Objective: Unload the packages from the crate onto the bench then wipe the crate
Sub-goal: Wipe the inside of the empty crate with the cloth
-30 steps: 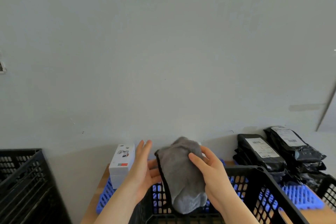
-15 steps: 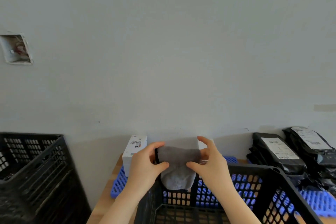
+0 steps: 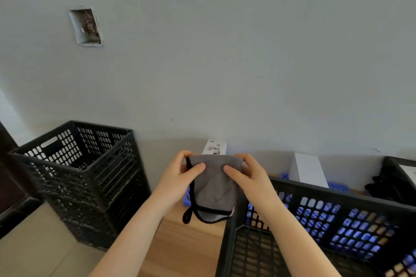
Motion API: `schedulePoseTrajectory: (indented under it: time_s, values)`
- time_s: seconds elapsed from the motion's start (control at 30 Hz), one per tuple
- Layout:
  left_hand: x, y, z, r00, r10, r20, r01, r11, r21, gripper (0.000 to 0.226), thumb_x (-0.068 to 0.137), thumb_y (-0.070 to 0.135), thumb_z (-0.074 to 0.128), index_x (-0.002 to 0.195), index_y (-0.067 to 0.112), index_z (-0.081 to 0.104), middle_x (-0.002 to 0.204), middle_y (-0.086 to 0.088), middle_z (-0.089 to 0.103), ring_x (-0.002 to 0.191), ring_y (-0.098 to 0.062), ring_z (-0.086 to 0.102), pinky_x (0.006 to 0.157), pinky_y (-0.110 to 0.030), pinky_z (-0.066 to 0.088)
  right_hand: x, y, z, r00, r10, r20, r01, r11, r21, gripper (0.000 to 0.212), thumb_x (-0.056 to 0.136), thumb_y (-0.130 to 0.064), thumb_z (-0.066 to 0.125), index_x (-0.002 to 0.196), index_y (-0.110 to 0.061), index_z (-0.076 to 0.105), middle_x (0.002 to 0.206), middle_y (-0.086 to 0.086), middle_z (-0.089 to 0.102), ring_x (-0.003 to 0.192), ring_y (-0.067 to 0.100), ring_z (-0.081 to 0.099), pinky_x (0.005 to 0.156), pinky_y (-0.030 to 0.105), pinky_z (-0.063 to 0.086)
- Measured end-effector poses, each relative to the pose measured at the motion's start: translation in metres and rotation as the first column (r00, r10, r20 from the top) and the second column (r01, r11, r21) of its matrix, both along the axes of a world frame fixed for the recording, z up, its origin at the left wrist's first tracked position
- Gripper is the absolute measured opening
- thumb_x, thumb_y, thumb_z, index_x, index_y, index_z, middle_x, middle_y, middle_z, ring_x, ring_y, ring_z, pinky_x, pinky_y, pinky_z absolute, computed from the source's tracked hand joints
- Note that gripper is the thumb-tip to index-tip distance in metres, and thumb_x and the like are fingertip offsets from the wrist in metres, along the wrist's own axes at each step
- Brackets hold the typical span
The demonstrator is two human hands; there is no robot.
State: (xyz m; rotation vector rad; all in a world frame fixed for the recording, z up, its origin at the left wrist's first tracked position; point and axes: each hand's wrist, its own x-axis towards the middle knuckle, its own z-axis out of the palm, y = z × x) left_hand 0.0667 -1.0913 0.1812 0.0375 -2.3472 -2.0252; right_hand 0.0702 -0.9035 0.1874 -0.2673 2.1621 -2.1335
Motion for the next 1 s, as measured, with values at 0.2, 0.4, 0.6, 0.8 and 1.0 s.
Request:
schedulePoseTrajectory:
  time_s: [0.2, 0.4, 0.6, 0.8, 1.0]
  values:
    - [-0.024, -0.058, -0.04, 0.989, 0.141, 0.039, -0.145, 0.974, 0.173, 0.024, 0.094, 0.022, 0.063, 0.117, 0.024, 0.056, 0.112, -0.008, 0.066, 0.098, -0.019, 0.067, 0.067, -0.026, 0.057, -0.015, -0.077, -0.045, 0.986, 0.039, 0.161, -0.048, 0.997, 0.057, 0.097, 0.076, -0.009, 0.078, 0.14, -0.056, 0.021, 0.128, 0.0, 0.052, 0.107, 0.021, 0.063, 0.081, 0.045, 0.058]
    - [-0.031, -0.126, -0.113, 0.948, -0.101, 0.303, 0.029, 0.972, 0.233, 0.069, 0.084, 0.025, 0.075, 0.136, 0.049, 0.036, 0.123, 0.003, 0.059, 0.103, -0.012, 0.067, 0.075, -0.028, 0.058, -0.025, -0.16, -0.098, 0.918, -0.345, 0.197, 0.289, 0.919, 0.267, 0.091, 0.081, -0.004, 0.072, 0.149, -0.036, 0.02, 0.133, -0.004, 0.051, 0.12, 0.018, 0.053, 0.093, 0.037, 0.053]
    - [-0.035, -0.169, -0.2, 0.912, -0.15, 0.382, 0.176, 0.984, -0.032, 0.097, 0.063, 0.034, 0.09, 0.14, 0.049, 0.033, 0.13, 0.014, 0.049, 0.12, -0.001, 0.049, 0.09, -0.028, 0.053, -0.028, -0.188, -0.176, 0.829, -0.503, 0.244, 0.378, 0.826, 0.418, 0.072, 0.081, -0.008, 0.074, 0.139, -0.033, 0.04, 0.118, -0.013, 0.056, 0.102, 0.008, 0.056, 0.084, 0.026, 0.052]
    - [-0.044, -0.142, -0.279, 0.947, -0.074, 0.312, 0.145, 0.967, -0.208, 0.079, 0.066, 0.016, 0.089, 0.128, 0.039, 0.047, 0.123, 0.01, 0.054, 0.112, -0.005, 0.057, 0.081, -0.009, 0.047, -0.024, -0.178, -0.256, 0.739, -0.614, 0.277, 0.417, 0.74, 0.527, 0.053, 0.084, -0.01, 0.07, 0.131, -0.025, 0.051, 0.122, -0.006, 0.051, 0.108, 0.012, 0.053, 0.088, 0.029, 0.049]
    - [-0.043, -0.115, -0.325, 0.949, -0.039, 0.313, 0.178, 0.884, -0.432, 0.072, 0.073, 0.02, 0.083, 0.137, 0.022, 0.049, 0.13, 0.001, 0.047, 0.123, -0.014, 0.046, 0.098, -0.019, 0.035, -0.015, -0.168, -0.313, 0.71, -0.618, 0.337, 0.261, 0.676, 0.689, 0.059, 0.088, -0.022, 0.066, 0.142, -0.022, 0.042, 0.138, 0.0, 0.048, 0.126, 0.018, 0.047, 0.102, 0.031, 0.04]
